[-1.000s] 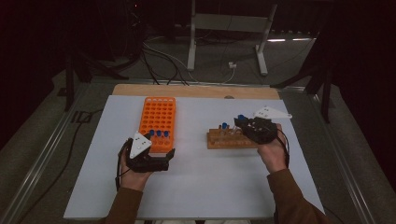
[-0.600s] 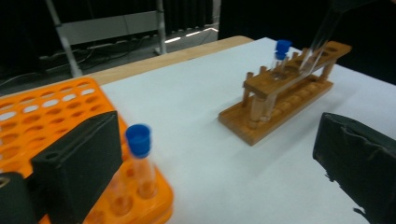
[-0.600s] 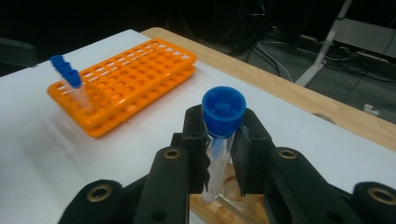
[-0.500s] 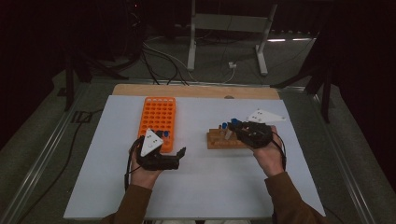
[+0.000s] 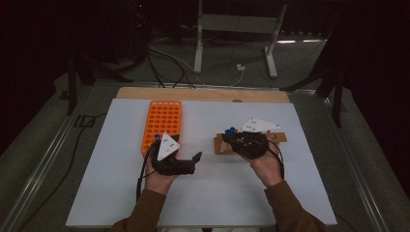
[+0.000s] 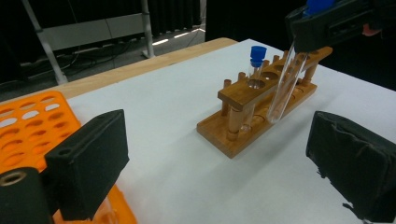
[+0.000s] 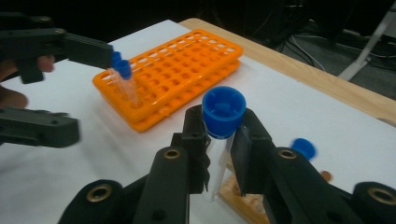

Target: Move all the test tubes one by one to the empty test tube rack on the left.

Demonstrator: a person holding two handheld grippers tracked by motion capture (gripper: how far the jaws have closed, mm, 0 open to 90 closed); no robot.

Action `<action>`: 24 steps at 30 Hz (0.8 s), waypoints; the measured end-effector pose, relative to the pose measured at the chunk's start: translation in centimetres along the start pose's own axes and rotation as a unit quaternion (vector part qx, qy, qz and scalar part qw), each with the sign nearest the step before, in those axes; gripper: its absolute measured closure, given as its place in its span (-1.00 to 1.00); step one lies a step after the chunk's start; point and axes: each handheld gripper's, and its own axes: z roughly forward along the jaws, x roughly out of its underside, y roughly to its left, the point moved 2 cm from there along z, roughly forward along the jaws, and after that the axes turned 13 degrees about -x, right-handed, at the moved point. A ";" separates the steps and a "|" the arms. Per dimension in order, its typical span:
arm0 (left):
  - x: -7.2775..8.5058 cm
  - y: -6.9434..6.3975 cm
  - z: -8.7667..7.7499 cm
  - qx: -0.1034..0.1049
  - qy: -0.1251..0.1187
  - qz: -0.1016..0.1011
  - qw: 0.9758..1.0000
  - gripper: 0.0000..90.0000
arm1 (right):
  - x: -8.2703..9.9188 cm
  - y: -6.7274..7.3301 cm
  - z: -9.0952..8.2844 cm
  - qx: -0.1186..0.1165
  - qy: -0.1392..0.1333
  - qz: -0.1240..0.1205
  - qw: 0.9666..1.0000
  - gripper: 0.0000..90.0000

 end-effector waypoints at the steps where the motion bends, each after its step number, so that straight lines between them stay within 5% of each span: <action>1: 0.0 -0.1 0.1 -0.002 -0.001 0.003 1.000 -0.81 | 0.0 0.2 0.2 -0.003 0.001 0.000 1.000 0.71; 13: 0.2 -1.9 1.1 0.002 0.000 0.023 1.000 -0.57 | -0.2 2.0 2.3 -0.039 0.005 0.004 0.999 0.70; 18: 0.2 -2.5 1.4 -0.003 -0.005 0.022 1.000 -0.31 | -0.3 2.4 2.7 -0.051 0.002 0.007 0.999 0.70; 24: 0.3 -3.0 1.7 0.018 -0.011 0.027 0.999 0.21 | -0.4 2.7 2.9 -0.060 0.000 0.006 0.998 0.70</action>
